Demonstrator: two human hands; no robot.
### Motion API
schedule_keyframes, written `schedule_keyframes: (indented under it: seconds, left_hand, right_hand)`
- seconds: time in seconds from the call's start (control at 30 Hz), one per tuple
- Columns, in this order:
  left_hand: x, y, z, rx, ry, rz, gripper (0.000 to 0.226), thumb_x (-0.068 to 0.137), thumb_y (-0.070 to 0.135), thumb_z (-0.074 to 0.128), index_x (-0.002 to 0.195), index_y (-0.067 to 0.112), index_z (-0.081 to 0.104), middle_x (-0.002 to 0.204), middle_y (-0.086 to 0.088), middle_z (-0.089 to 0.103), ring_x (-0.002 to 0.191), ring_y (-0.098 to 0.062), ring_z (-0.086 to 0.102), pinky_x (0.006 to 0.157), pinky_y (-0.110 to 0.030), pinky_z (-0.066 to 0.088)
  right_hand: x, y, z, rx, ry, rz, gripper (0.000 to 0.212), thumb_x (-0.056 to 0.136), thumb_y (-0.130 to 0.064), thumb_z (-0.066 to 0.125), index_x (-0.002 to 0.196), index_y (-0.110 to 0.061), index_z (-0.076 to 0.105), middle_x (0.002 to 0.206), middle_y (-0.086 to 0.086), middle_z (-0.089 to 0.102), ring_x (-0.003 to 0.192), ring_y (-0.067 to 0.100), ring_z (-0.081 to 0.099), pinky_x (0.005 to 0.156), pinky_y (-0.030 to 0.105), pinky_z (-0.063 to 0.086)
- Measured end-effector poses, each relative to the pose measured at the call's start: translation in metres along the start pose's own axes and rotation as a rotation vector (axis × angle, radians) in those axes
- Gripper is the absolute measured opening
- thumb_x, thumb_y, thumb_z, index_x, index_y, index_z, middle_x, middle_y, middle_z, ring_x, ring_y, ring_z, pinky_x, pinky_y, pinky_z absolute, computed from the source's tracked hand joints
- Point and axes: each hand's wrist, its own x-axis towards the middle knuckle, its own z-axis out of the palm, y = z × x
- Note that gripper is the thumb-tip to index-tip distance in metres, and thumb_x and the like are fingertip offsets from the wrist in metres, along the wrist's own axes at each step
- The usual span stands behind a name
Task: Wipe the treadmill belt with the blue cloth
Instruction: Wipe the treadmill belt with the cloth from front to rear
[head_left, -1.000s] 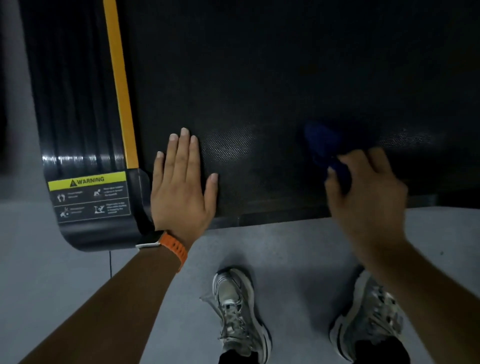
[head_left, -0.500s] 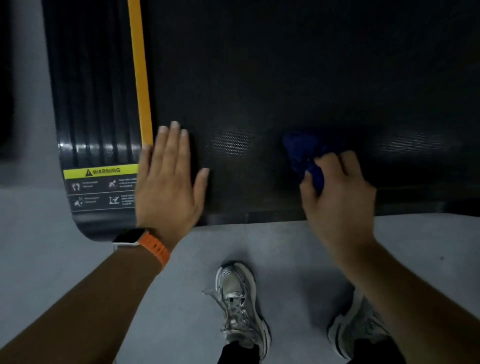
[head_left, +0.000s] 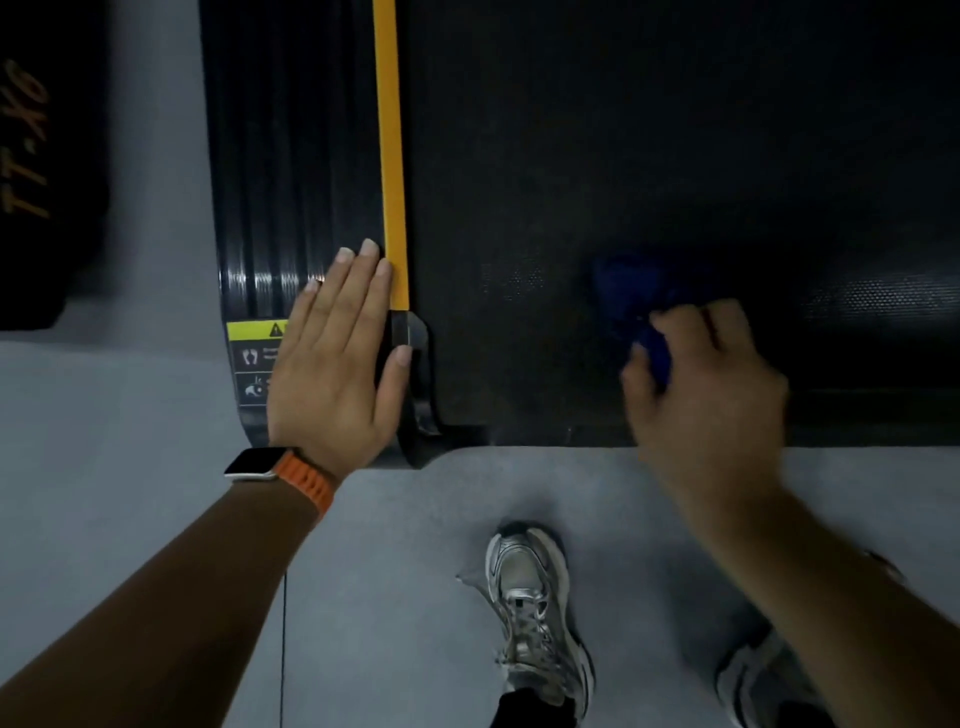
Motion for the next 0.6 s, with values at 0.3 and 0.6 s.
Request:
schedule_keyframes:
  seconds: [0.3,0.6]
  left_hand:
    - [0.0,-0.002,-0.001,-0.008,0.007,-0.011,0.065,0.104,0.036,0.032,0.161,0.003,0.026,0.169,-0.013,0.022,0.158,-0.026,0.017,0.128,-0.05,0.017]
    - [0.002,-0.002,0.003,-0.001,-0.003,-0.03,0.068,0.102,0.039,0.032,0.16,0.005,0.026,0.169,-0.013,0.022,0.158,-0.024,0.017,0.128,-0.048,0.014]
  right_hand:
    - [0.003,-0.059,0.037,0.056,-0.225,-0.638,0.017,0.088,-0.019,0.059,0.105,-0.013,0.058,0.098,0.009,0.054,0.078,0.024,0.052,0.055,0.032,0.05]
    - [0.158,-0.108,0.048,-0.008,-0.003,-0.439,0.03,0.09,-0.018,0.06,0.12,-0.018,0.054,0.123,0.007,0.053,0.095,0.022,0.056,0.073,0.034,0.054]
